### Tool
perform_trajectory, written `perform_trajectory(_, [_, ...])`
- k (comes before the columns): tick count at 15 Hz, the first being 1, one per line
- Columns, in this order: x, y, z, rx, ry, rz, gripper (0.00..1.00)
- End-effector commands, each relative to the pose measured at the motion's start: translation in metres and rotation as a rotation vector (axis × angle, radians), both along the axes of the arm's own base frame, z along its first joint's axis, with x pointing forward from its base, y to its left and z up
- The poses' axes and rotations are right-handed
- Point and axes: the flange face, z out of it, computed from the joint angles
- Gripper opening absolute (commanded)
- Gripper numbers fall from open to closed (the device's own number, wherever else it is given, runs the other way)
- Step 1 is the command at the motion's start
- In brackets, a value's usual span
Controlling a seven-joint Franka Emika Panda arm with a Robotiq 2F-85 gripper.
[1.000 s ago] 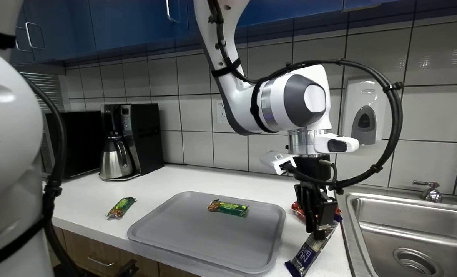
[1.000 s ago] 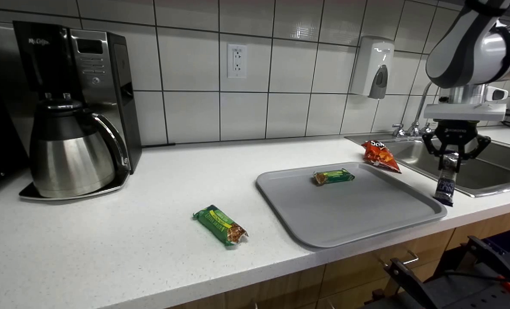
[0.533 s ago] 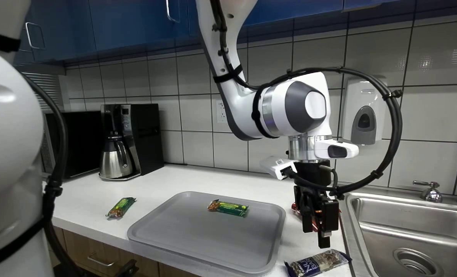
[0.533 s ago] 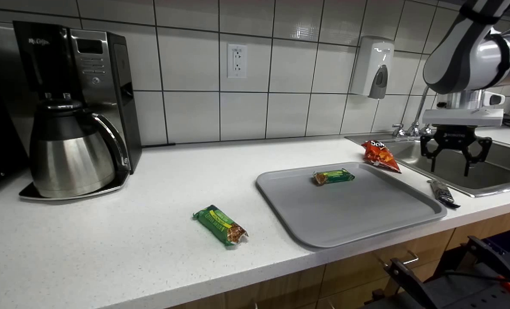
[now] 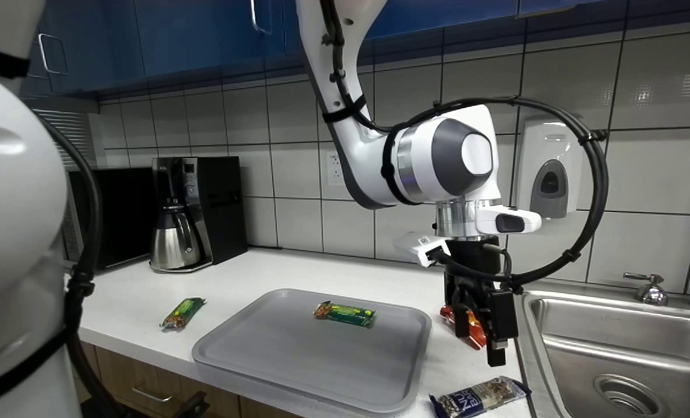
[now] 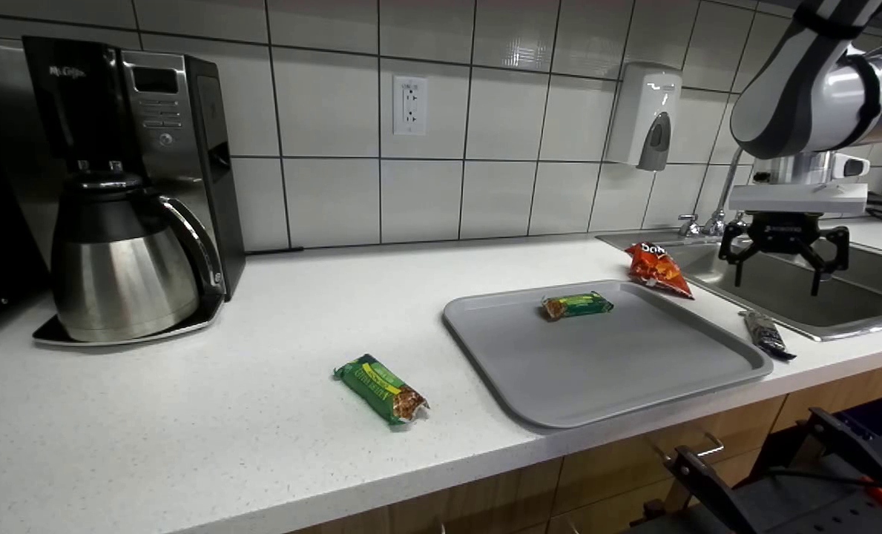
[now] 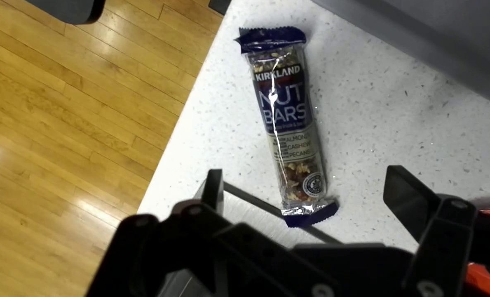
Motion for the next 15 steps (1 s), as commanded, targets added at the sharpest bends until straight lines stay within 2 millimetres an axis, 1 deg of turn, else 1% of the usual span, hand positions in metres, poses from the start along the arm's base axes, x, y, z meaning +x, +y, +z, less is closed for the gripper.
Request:
perform_trajectory(1, [0.002, 0.002, 0.014, -0.016, -0.013, 0.026, 1.00])
perform_trajectory(4, [0.002, 0.006, 0.017, -0.011, -0.011, 0.044, 1.00])
perform_trajectory(5, [0.005, 0.002, 0.006, -0.008, -0.009, 0.022, 1.00])
perform_trajectory(15, [0.004, 0.003, 0.003, -0.006, -0.002, 0.022, 1.00])
